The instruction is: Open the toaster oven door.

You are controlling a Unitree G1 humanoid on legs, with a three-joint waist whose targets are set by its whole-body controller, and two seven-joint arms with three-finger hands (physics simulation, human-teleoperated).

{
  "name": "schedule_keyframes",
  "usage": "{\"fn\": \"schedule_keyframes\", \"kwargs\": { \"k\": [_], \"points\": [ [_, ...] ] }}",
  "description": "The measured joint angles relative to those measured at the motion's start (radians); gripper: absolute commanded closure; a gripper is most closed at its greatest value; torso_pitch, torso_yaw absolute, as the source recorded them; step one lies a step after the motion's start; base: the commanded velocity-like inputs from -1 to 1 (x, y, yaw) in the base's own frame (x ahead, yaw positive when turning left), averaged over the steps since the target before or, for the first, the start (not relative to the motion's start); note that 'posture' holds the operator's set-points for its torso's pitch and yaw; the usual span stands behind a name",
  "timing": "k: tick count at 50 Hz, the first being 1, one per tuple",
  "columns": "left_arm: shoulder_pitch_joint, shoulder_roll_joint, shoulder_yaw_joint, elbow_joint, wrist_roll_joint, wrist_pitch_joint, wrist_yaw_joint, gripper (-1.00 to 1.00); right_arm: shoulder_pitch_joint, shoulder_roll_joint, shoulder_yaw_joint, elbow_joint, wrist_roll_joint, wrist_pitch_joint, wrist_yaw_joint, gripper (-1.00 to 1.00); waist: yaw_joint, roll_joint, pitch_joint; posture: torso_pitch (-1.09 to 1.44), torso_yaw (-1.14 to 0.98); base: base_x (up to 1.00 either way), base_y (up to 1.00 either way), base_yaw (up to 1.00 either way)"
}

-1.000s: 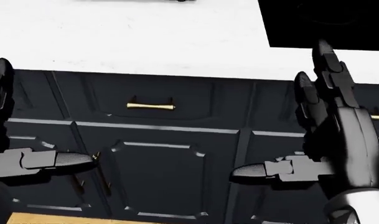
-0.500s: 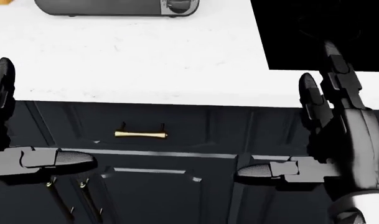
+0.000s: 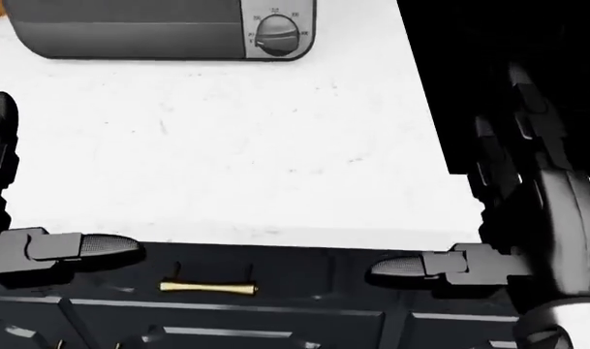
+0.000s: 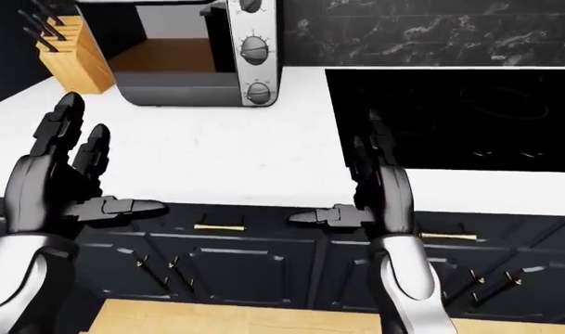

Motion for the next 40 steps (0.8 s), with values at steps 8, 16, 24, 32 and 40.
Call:
{"fn": "schedule_keyframes", "kwargs": {
  "k": [8, 16, 24, 32, 40],
  "points": [
    [0.003, -0.002, -0.010, -0.010, 0.002, -0.031, -0.001, -1.00, 0.000, -0.001, -0.012, -0.030, -0.002, -0.028, 0.001, -1.00, 0.024, -0.089, -0.011, 0.00, 0.00, 0.39, 0.00, 0.00],
    [0.005, -0.010, -0.024, 0.003, -0.009, -0.017, -0.012, -1.00, 0.021, 0.001, -0.029, 0.002, -0.011, -0.025, -0.011, -1.00, -0.017, -0.099, -0.001, 0.00, 0.00, 0.38, 0.00, 0.00],
    [-0.016, 0.002, -0.005, -0.034, -0.015, -0.024, -0.004, -1.00, 0.008, 0.005, -0.037, -0.033, 0.013, -0.051, -0.016, -1.00, -0.027, -0.007, -0.024, 0.00, 0.00, 0.25, 0.00, 0.00],
    [-0.004, 0.025, 0.030, -0.019, -0.005, -0.030, 0.007, -1.00, 0.001, -0.013, -0.073, -0.060, 0.065, -0.010, -0.031, -1.00, -0.013, -0.054, -0.004, 0.00, 0.00, 0.00, 0.00, 0.00],
    [0.018, 0.017, -0.006, -0.007, 0.056, -0.055, -0.059, -1.00, 0.016, -0.015, -0.071, -0.072, 0.081, -0.008, -0.050, -1.00, -0.014, -0.066, -0.020, -0.02, 0.00, 0.00, 0.00, 0.00]
  ]
}}
